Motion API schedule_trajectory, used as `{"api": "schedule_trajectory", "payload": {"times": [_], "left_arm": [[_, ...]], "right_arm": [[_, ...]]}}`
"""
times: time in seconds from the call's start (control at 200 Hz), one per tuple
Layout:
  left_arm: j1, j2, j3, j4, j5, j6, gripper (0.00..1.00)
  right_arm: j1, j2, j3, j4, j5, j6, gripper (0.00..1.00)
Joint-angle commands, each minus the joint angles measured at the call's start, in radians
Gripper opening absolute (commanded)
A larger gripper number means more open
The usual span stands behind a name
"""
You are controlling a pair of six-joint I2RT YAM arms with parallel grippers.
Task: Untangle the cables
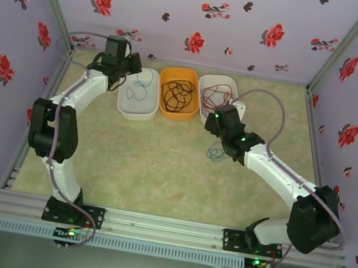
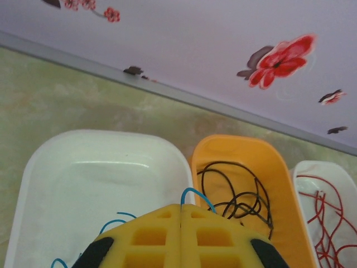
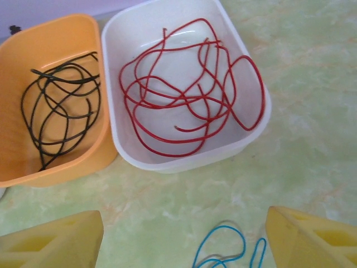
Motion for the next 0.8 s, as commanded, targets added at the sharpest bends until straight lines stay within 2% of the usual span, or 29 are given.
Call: {"api": "schedule_trajectory", "payload": {"times": [0.0,0.11,0.335,0.42,0.54,0.73,0.795], "left_arm": [[0.004,0.043,0.032,-0.038,-0.030,-0.029,0.00],[0.004,0.074,0.032,-0.060,-0.032,-0.033,0.00],[0.003,0.096,0.011,-0.069,-0.058,-0.028,0.10],[0.004,0.105,0.014,-0.079,-0.061,-0.025,0.21],[0.003,0.103,0.012,-0.082,-0.061,-0.023,0.44],[-0.002,0.043,-0.016,-0.075,-0.054,-0.015,0.57],[-0.008,0.007,-0.034,-0.070,-0.053,-0.009,0.68]], "right_arm": [[-0.013,-0.008,0.016,-0.071,0.067,0.022,0.78],[-0.020,-0.007,0.021,-0.091,0.083,0.033,0.79],[-0.035,-0.008,0.016,-0.114,0.093,0.053,0.79],[-0.038,-0.011,0.014,-0.123,0.095,0.057,0.79],[-0.045,-0.009,0.013,-0.142,0.099,0.068,0.80],[-0.064,0.001,0.015,-0.180,0.101,0.094,0.80],[-0.073,0.010,0.020,-0.203,0.101,0.108,0.80]]}}
